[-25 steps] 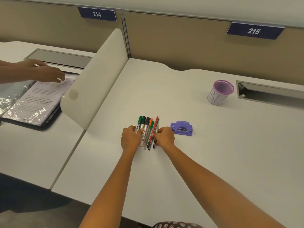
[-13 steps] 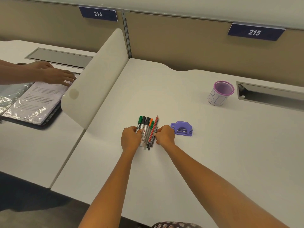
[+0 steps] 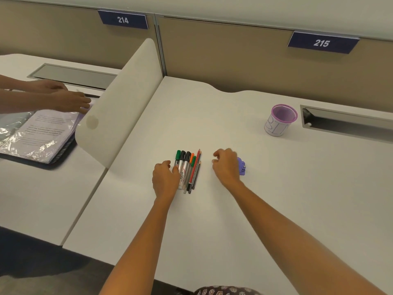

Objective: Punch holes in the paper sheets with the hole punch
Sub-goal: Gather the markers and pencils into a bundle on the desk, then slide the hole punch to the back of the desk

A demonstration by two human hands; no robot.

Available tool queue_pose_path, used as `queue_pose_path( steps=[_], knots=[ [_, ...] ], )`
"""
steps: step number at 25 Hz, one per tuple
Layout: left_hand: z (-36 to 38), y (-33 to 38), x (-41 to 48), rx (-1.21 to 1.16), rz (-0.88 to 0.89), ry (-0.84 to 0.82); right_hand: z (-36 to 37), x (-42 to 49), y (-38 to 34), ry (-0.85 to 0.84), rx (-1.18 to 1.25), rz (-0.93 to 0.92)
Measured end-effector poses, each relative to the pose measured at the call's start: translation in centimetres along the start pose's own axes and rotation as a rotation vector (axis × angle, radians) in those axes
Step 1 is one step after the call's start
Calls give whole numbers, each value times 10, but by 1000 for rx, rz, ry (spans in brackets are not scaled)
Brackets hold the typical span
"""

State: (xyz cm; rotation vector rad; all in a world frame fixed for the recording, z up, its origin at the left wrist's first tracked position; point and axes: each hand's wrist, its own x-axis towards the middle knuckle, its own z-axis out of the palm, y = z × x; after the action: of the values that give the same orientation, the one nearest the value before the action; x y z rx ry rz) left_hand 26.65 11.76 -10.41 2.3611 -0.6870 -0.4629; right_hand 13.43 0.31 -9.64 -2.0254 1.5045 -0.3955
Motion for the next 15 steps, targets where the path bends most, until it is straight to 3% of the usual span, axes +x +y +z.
queue_pose_path(
  steps=[4, 8, 10, 15],
  knots=[
    [13, 34, -18, -118, 187, -21, -38, 21, 46, 161, 122, 261],
    [53, 73, -25, -169, 128, -370, -52, 12, 74, 96, 270, 486],
    [70, 85, -27, -92, 106, -433, -51, 7, 76, 63, 311, 520],
    [88, 100, -22, 35, 42, -406, -46, 6, 68, -51, 283, 503]
  ],
)
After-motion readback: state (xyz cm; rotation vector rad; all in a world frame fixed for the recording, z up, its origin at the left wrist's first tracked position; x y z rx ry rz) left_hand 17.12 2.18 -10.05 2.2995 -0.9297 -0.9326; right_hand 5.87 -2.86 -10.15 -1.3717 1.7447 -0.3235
